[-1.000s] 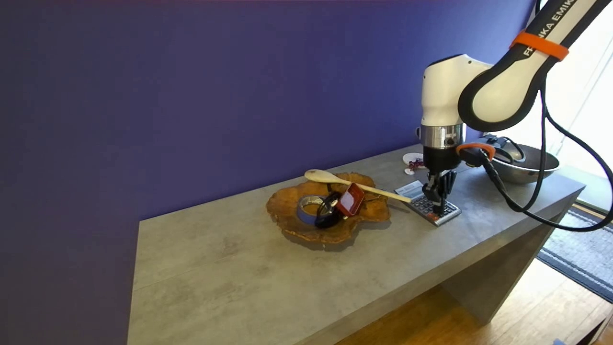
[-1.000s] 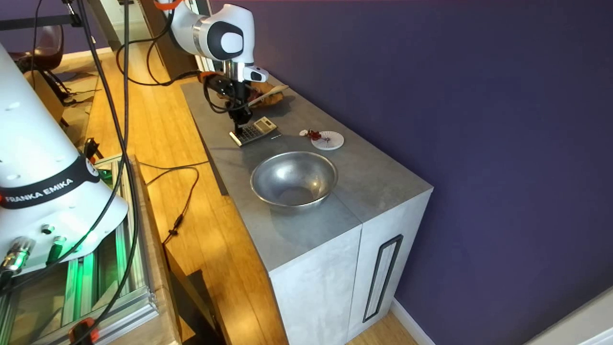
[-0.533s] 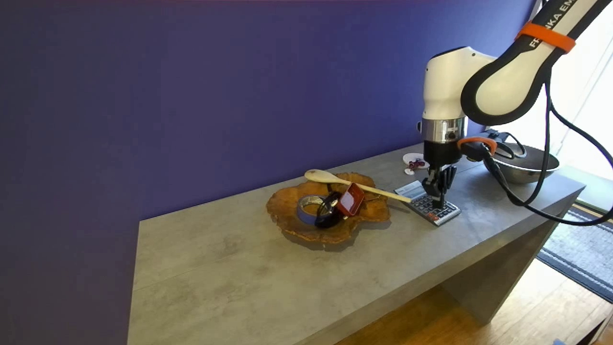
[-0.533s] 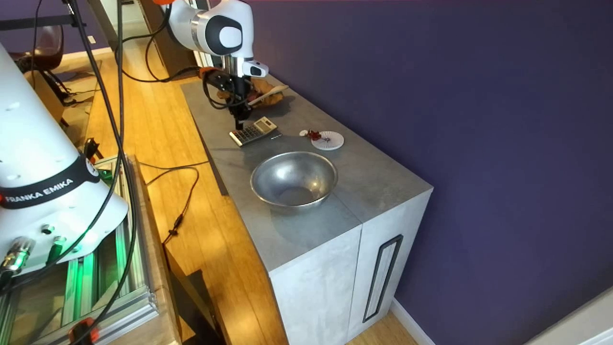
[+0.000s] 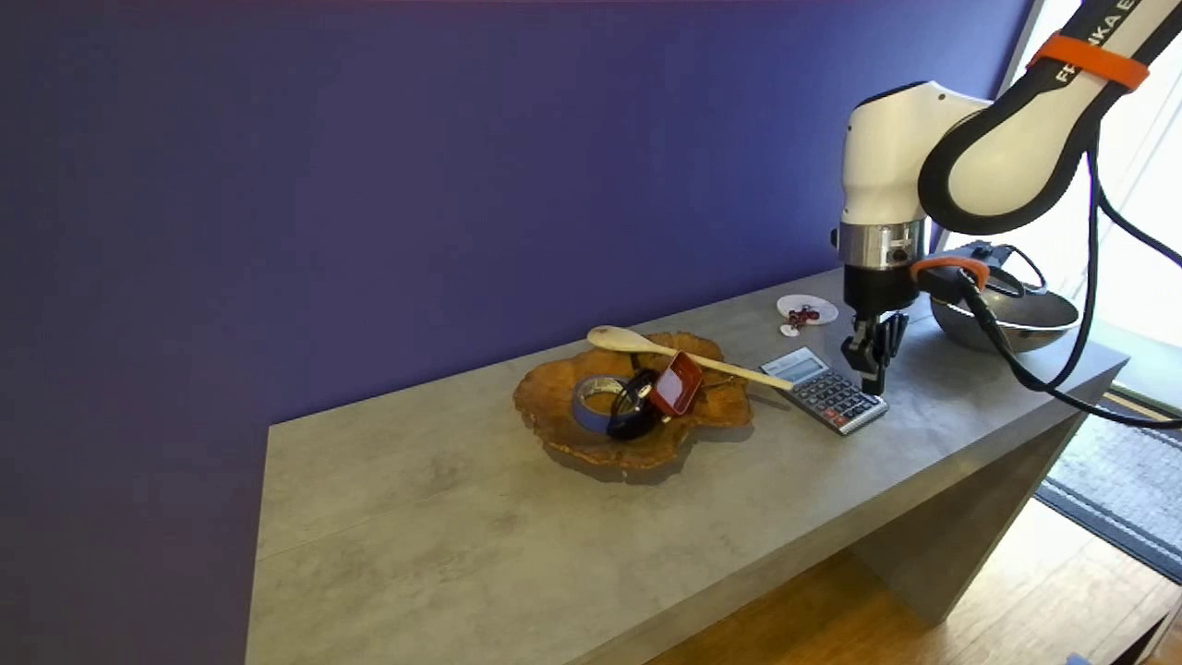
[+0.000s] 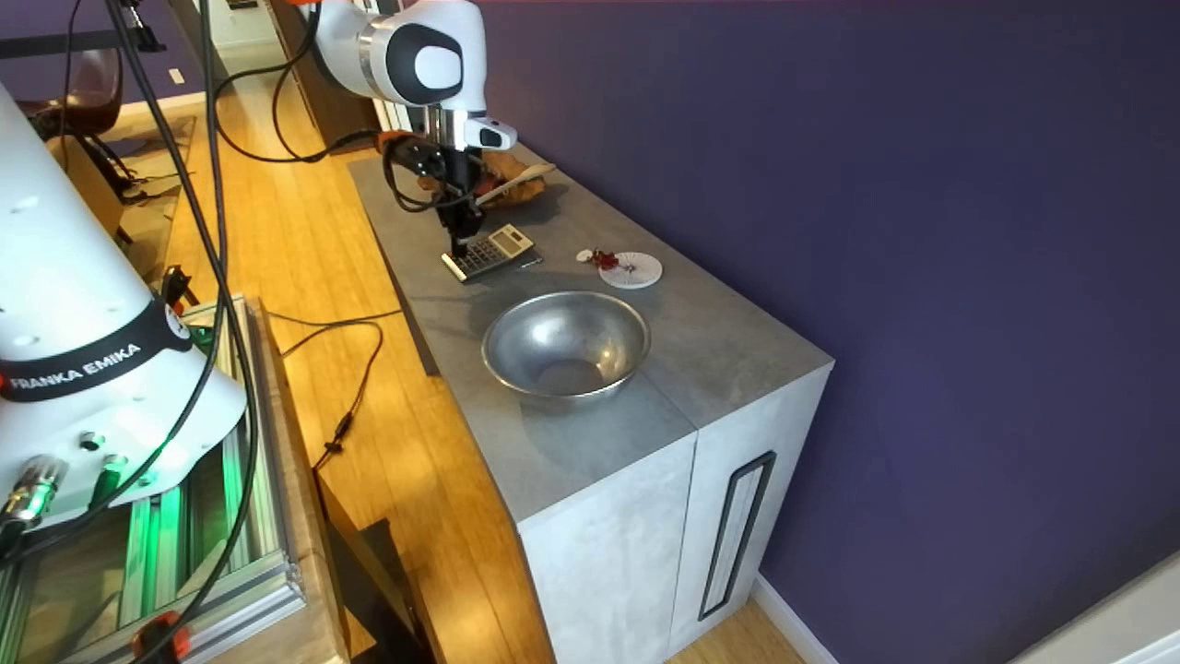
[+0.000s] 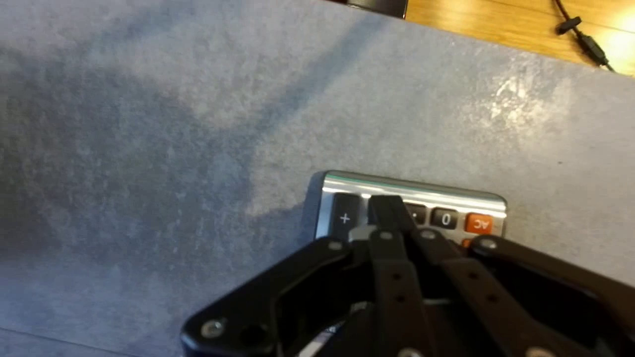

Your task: Press the buttons on the calculator

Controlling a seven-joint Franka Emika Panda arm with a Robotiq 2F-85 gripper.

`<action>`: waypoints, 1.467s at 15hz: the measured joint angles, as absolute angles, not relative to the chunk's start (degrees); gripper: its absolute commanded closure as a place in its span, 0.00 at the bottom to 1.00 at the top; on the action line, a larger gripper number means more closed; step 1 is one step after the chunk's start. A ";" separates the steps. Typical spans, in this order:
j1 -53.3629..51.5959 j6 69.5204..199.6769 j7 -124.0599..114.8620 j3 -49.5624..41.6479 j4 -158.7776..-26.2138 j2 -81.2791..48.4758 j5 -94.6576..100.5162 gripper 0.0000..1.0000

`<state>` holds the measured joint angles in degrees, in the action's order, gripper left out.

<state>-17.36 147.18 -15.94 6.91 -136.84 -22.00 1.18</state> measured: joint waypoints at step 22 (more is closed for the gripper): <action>-16.58 150.67 -15.12 7.64 -138.03 -23.94 -0.05 1.00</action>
